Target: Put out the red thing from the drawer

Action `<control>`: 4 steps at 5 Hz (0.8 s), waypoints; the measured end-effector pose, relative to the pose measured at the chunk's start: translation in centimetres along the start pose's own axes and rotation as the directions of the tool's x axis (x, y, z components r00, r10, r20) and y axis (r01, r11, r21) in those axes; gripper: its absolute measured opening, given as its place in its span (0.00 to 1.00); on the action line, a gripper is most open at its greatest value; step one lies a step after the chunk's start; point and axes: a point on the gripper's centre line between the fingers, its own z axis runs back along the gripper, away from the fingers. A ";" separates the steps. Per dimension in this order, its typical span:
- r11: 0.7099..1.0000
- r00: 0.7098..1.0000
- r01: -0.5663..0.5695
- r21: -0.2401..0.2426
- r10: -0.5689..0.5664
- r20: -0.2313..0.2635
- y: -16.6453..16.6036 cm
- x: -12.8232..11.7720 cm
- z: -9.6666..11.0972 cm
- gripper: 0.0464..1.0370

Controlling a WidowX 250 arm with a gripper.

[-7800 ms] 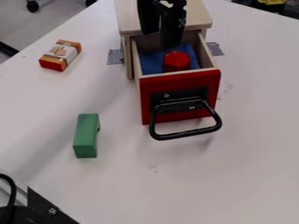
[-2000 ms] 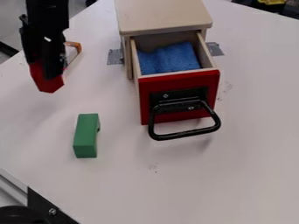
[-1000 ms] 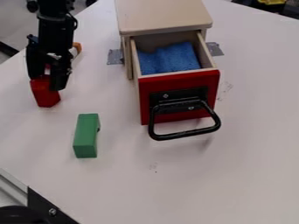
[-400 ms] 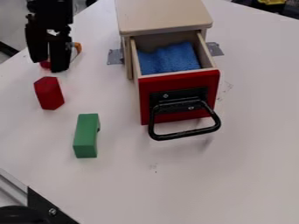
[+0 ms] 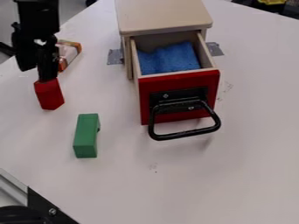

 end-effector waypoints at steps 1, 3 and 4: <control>1.000 0.997 0.003 -0.029 0.000 0.083 -0.5 -1.8 0.6 0.96; 0.995 0.985 0.086 -0.057 -0.077 0.156 -2.3 -4.3 3.0 0.96; 0.994 0.981 0.112 -0.018 -0.108 0.162 -3.5 -5.1 4.9 0.96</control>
